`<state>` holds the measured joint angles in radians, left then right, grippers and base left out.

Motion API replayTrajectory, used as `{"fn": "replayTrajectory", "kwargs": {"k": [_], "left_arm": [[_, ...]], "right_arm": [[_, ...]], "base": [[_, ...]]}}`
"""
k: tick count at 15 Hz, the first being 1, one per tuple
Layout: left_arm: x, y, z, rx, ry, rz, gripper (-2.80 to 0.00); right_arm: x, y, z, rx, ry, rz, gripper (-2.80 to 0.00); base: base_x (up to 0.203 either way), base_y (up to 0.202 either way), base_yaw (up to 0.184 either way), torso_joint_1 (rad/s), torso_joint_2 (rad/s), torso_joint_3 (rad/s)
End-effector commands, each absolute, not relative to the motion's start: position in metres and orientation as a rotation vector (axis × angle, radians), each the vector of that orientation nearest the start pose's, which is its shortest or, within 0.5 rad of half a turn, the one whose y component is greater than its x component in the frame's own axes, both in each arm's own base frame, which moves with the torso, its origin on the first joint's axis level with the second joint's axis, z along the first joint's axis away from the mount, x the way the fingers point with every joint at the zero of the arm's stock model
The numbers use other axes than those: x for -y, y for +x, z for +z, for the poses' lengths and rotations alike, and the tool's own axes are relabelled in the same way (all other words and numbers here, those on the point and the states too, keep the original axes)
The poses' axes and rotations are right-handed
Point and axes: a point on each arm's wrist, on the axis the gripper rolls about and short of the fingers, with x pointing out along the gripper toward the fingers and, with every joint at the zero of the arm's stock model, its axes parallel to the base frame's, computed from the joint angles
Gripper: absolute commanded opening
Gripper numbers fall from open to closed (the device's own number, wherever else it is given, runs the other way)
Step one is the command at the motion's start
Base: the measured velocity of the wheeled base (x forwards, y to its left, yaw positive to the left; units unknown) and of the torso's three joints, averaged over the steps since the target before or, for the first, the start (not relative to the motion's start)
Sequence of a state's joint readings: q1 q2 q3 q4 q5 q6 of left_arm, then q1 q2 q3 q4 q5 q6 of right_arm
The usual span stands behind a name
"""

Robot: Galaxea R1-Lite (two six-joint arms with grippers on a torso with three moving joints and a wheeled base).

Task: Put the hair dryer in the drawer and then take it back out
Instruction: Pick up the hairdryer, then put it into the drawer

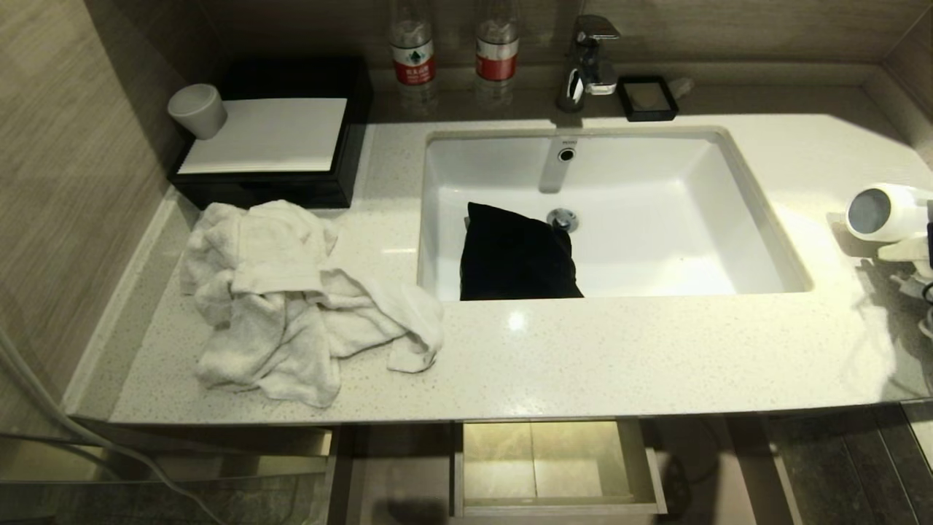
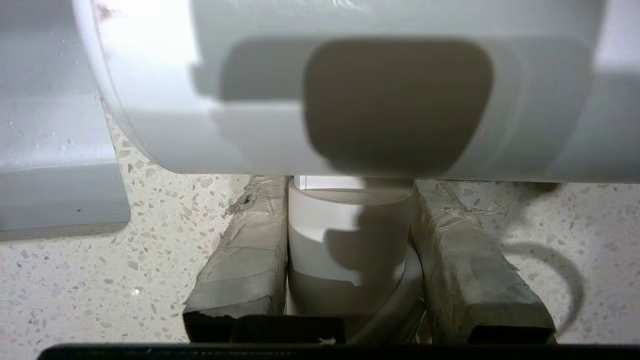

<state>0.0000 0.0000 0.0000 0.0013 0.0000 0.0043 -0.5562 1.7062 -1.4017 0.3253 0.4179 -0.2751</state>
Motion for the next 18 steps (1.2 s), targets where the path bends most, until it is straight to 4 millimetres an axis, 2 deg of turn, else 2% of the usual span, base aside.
{"fn": "replayTrajectory", "kwargs": {"k": [1,5,10,18], "left_arm": [[0.000,-0.023,0.075,-0.003,0.005,0.000,-2.80],[0.000,-0.023,0.075,-0.003,0.005,0.000,-2.80],[0.000,-0.023,0.075,-0.003,0.005,0.000,-2.80],[0.000,-0.023,0.075,-0.003,0.005,0.000,-2.80]], "right_arm": [[0.143,0.253,0.273,-0.540,0.007,-0.047,-2.80],[0.114,0.231,0.286,-0.535,-0.014,0.000,-2.80],[0.076,0.188,0.284,-0.563,-0.020,0.068,-2.80],[0.050,0.134,0.275,-0.577,-0.015,0.078,-2.80]], "base": [[0.000,0.000,0.000,0.000,0.00,0.000],[0.000,0.000,0.000,0.000,0.00,0.000],[0.000,0.000,0.000,0.000,0.00,0.000],[0.000,0.000,0.000,0.000,0.00,0.000]]}}
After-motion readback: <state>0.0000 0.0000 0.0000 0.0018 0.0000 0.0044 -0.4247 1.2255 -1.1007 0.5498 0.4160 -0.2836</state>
